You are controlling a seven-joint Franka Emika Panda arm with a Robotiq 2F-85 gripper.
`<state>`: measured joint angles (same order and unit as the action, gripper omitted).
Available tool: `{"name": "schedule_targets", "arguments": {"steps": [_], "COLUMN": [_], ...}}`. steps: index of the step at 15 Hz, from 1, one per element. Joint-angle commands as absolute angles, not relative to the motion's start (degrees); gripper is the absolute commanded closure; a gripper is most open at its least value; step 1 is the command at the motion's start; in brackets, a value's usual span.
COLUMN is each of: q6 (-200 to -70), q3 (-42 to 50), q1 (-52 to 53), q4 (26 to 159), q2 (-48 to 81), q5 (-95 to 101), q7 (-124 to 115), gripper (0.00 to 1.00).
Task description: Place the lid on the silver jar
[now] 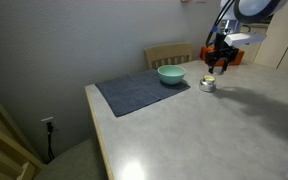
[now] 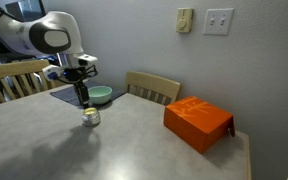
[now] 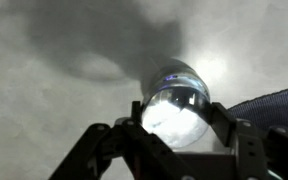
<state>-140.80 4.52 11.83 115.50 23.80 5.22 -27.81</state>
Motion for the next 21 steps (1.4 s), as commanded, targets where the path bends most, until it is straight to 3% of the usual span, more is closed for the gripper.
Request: {"name": "schedule_targets", "arguments": {"steps": [1, 21], "q6": [-139.21, -135.27], "q3": [1.56, -3.03], "q1": [8.37, 3.35], "q4": [113.24, 102.57], "q2": [26.11, 35.67], "q5": [2.5, 0.06], "q7": [-19.16, 1.8], "gripper": [0.56, 0.56]}}
